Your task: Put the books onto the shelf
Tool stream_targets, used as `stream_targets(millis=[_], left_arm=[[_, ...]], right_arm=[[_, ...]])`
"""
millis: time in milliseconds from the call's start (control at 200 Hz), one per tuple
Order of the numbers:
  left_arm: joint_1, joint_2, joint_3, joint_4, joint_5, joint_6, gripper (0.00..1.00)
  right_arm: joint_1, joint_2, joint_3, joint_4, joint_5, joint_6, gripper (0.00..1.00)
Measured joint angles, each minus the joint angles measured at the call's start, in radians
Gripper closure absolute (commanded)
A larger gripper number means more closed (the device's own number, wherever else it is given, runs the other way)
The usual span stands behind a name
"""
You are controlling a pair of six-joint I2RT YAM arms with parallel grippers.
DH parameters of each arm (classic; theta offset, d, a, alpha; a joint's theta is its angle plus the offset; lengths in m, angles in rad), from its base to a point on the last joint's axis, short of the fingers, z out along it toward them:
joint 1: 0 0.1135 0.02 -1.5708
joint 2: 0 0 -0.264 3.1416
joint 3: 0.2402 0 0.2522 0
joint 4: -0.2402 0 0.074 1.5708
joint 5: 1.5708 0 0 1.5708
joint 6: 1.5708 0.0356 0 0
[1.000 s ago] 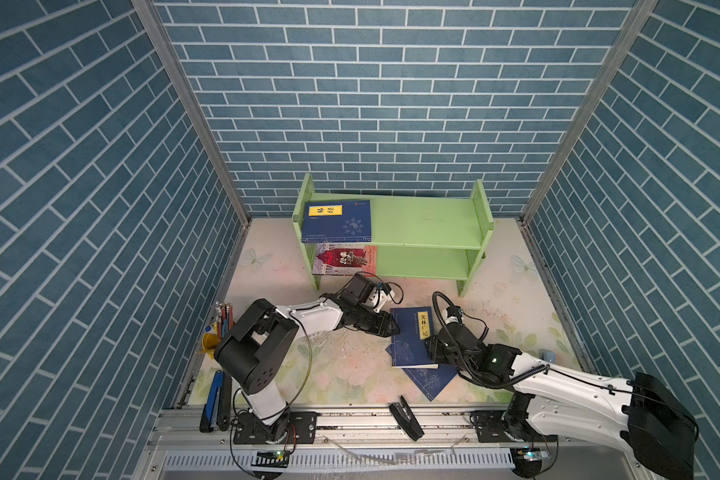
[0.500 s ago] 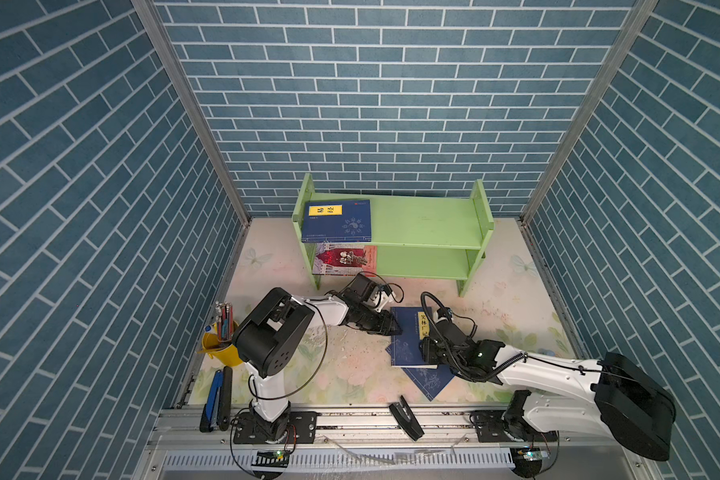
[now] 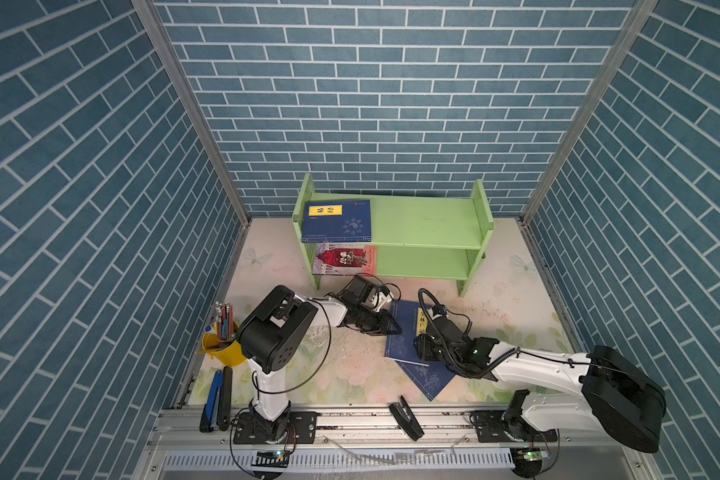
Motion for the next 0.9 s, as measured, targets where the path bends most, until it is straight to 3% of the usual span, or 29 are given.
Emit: stream_targets(millis=[215, 405, 620, 900], left_arm=[[-0.005, -0.058, -0.002, -0.008, 0.024, -0.035, 1.0], [-0.005, -0.089, -0.001, -0.053, 0.033, -0.051, 1.0], [-0.005, -0.157, -0.01, -0.072, 0.058, -0.066, 1.0], [-0.051, -0.312, -0.048, -0.082, 0.114, -0.042, 1.0]], right_arm=[[-0.005, -0.082, -0.011, -0.032, 0.011, 0.005, 0.34], [-0.007, -0.296, -0.013, -0.153, 0.112, 0.026, 0.33], [-0.019, -0.547, 0.05, -0.414, 0.238, 0.038, 0.33], [-0.026, -0.676, 0.19, -0.641, 0.332, 0.037, 0.34]])
